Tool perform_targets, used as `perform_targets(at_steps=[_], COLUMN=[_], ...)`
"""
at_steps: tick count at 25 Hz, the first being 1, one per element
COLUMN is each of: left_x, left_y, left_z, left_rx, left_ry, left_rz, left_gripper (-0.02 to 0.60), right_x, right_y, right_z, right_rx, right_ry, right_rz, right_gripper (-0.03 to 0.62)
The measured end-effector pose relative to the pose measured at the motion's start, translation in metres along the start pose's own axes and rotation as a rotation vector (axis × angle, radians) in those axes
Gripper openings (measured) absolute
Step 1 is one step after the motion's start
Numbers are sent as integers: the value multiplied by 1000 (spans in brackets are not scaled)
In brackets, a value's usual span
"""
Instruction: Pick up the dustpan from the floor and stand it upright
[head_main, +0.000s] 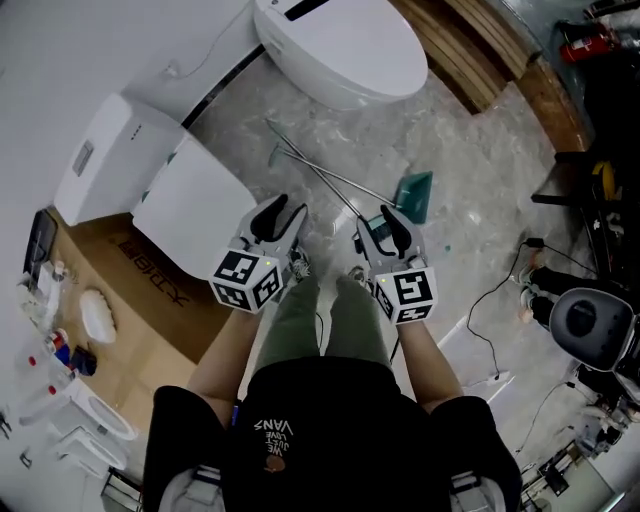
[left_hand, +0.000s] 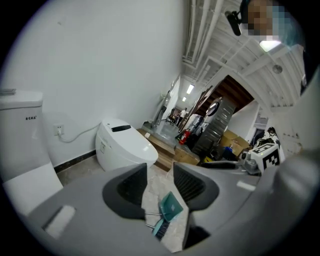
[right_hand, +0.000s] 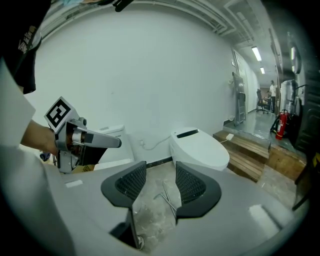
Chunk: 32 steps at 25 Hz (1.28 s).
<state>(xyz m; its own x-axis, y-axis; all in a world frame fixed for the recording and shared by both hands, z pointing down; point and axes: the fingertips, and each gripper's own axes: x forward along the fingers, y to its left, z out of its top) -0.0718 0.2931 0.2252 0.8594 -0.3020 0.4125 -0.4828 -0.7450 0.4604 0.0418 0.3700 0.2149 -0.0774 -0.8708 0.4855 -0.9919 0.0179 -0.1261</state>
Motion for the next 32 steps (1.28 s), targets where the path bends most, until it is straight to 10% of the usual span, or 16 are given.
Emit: perform_targets(at_steps=[32], left_x=[251], left_y=[226], left_z=[-159], left_rx=[-343], left_ry=[193], left_rz=[241], left_gripper=[254], right_x=[274], right_y=[-97], right_z=[-222], right_rx=[-96], right_ry=[359], right_rz=[189], right_gripper=[204])
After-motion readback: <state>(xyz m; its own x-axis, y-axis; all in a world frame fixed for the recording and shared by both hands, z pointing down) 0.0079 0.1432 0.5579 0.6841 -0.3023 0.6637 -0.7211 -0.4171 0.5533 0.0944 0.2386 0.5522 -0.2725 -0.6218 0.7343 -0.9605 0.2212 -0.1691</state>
